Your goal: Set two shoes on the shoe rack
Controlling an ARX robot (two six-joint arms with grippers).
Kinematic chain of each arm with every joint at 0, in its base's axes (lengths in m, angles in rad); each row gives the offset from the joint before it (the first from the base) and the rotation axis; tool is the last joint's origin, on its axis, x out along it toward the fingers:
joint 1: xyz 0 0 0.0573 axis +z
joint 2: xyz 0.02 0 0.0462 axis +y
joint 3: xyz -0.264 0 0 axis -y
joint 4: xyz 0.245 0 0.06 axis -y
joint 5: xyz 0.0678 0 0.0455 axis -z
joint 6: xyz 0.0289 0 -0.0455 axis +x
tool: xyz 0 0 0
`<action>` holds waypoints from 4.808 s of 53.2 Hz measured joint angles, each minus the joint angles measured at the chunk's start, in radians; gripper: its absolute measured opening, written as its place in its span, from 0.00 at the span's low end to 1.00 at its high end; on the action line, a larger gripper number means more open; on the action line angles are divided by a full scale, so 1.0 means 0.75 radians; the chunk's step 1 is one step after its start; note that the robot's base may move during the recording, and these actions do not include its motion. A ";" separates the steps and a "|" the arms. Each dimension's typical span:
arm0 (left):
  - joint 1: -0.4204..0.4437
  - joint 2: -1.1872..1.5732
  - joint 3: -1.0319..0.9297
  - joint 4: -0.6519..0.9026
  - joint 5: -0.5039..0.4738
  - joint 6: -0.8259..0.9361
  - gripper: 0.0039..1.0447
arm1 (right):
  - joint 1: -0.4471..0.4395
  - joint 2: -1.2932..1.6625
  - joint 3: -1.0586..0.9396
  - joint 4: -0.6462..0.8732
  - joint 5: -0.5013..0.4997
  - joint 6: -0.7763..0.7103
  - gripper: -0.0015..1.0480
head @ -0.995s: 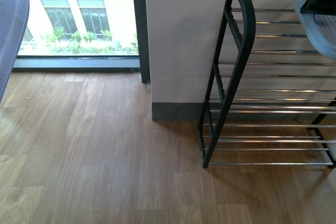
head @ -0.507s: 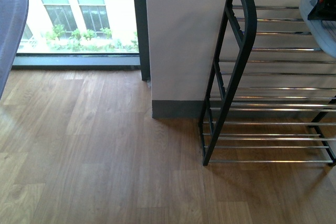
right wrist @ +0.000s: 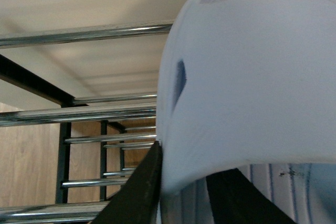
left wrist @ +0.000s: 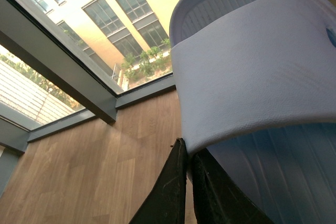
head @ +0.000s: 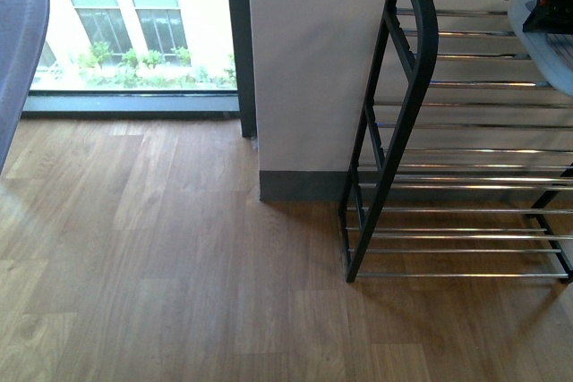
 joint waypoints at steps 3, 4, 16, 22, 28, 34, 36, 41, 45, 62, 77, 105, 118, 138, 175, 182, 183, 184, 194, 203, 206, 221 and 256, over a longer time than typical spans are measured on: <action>0.000 0.000 0.000 0.000 -0.001 0.000 0.01 | -0.006 -0.011 -0.028 0.027 -0.005 -0.001 0.34; 0.000 0.000 0.000 0.000 -0.001 0.000 0.01 | -0.008 -0.019 -0.044 0.040 -0.010 -0.002 0.37; 0.000 0.000 0.000 0.000 -0.001 0.000 0.01 | -0.004 -0.258 -0.321 0.239 -0.128 -0.032 0.82; 0.000 0.000 0.000 0.000 0.000 0.000 0.01 | 0.000 -0.400 -0.475 0.320 -0.198 -0.040 0.91; 0.000 0.000 0.000 0.000 0.000 0.000 0.01 | 0.000 -0.548 -0.649 0.416 -0.282 -0.034 0.91; 0.000 0.000 0.000 0.000 -0.001 0.000 0.01 | 0.000 -0.714 -0.834 0.558 -0.448 0.050 0.91; 0.000 0.000 0.000 0.000 -0.001 0.000 0.01 | 0.002 -0.805 -0.933 0.640 -0.497 0.079 0.91; 0.000 0.000 0.000 0.000 -0.001 0.000 0.01 | 0.007 -1.007 -1.157 0.798 -0.533 0.141 0.91; 0.000 0.000 0.000 0.000 0.000 0.000 0.01 | 0.019 -1.183 -1.365 0.890 -0.498 0.158 0.91; 0.000 0.000 0.000 0.000 0.000 0.000 0.01 | 0.072 -1.416 -1.785 1.246 -0.308 0.205 0.91; 0.000 0.000 0.000 0.000 -0.001 0.000 0.01 | 0.084 -1.399 -1.804 1.280 -0.246 0.212 0.87; 0.000 0.000 0.000 0.000 -0.001 0.000 0.01 | 0.272 -1.871 -2.023 1.008 -0.010 -0.027 0.01; 0.000 0.000 0.000 0.000 0.000 0.000 0.01 | 0.273 -2.154 -2.024 0.754 -0.010 -0.028 0.01; 0.000 0.000 0.000 0.000 0.000 0.000 0.01 | 0.273 -2.425 -2.025 0.498 -0.010 -0.028 0.01; 0.000 0.000 0.000 0.000 -0.002 0.000 0.01 | 0.274 -2.871 -2.024 0.043 -0.009 -0.028 0.01; 0.000 0.000 0.000 0.000 0.000 0.000 0.01 | 0.274 -2.880 -2.024 0.037 -0.009 -0.028 0.01; 0.000 0.000 0.000 0.000 -0.003 0.000 0.01 | 0.274 -2.880 -2.024 0.037 -0.009 -0.028 0.01; 0.000 0.000 0.000 0.000 -0.003 0.000 0.01 | 0.274 -2.880 -2.024 0.037 -0.009 -0.028 0.01; 0.000 0.000 0.000 0.000 -0.001 0.000 0.01 | 0.274 -2.880 -2.024 0.037 -0.009 -0.029 0.11; 0.000 0.000 0.000 0.000 -0.001 0.000 0.01 | 0.274 -2.881 -2.024 0.037 -0.009 -0.029 0.41; 0.000 0.000 0.000 0.000 0.000 0.000 0.01 | 0.274 -2.881 -2.024 0.037 -0.009 -0.029 0.49; 0.001 -0.001 0.000 0.000 -0.004 0.000 0.01 | 0.274 -2.881 -2.024 0.035 -0.013 -0.029 0.92; -0.003 0.002 -0.002 0.000 -0.001 0.000 0.01 | 0.277 -2.882 -2.024 0.034 -0.005 -0.029 0.91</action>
